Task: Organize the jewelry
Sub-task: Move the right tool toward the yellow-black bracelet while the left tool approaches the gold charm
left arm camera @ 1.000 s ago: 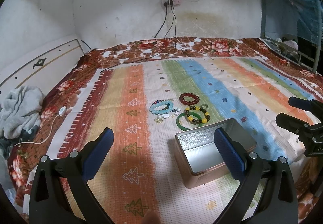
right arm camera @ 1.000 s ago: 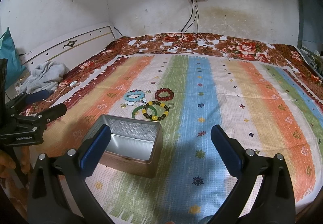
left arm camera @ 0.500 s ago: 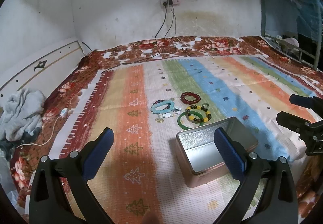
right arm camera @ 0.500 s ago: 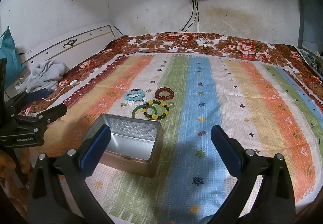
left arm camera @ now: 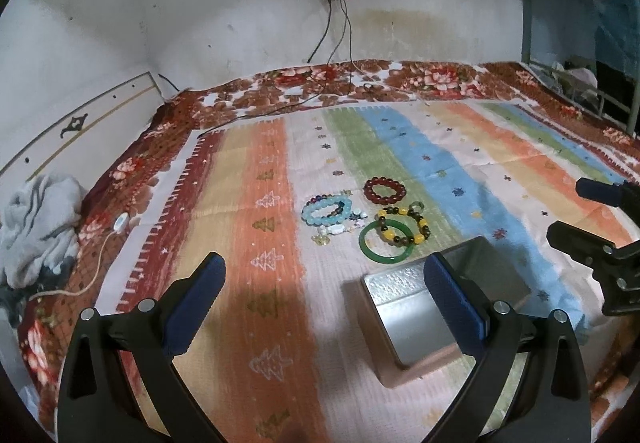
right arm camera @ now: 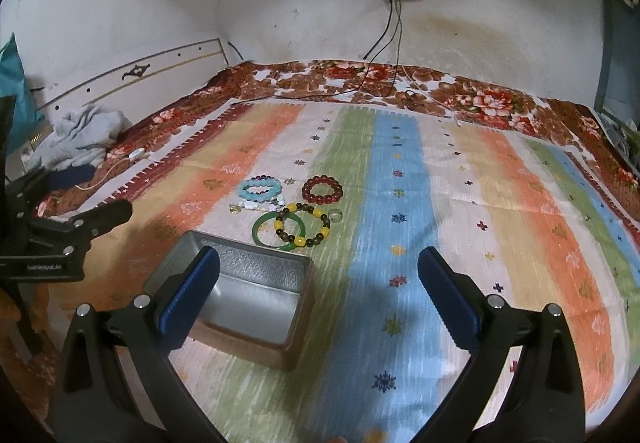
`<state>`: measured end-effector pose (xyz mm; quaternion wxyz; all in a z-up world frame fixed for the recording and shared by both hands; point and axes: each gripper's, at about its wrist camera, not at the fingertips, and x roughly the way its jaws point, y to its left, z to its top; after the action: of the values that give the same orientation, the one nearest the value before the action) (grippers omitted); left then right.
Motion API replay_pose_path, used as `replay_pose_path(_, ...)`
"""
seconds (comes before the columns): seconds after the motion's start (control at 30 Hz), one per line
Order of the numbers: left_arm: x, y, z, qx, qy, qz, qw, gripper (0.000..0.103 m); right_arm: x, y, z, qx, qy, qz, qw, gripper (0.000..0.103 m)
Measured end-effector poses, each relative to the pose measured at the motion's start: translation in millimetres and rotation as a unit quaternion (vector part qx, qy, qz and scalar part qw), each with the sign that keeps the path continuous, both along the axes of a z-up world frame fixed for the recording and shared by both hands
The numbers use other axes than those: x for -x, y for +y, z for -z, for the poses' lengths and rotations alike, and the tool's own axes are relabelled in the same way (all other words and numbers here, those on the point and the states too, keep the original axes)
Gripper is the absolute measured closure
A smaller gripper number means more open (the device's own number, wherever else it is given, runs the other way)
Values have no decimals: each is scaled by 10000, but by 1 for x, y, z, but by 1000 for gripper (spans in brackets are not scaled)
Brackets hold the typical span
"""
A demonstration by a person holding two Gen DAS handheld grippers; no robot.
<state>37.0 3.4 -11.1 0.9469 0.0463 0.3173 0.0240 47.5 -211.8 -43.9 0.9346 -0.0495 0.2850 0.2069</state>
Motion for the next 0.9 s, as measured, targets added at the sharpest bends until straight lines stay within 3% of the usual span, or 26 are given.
replay_pose_path(0.4, -52, 14, 8, 226, 513, 68, 9984, 6, -55, 17, -2, 138, 250, -178, 9994, 5)
replay_pose_path(0.57, -70, 26, 13, 446, 753, -54, 9962, 6, -76, 21, -1, 94, 471, -233, 9986, 5)
replay_pose_path(0.8, -97, 42, 21, 515, 1121, -447, 9914, 6, -102, 21, 2, 28, 770, -153, 9969, 5)
replay_pose_path(0.9, -102, 44, 21, 392, 1099, -533, 9917, 6, -112, 17, 5, -121, 1001, -149, 9948, 5)
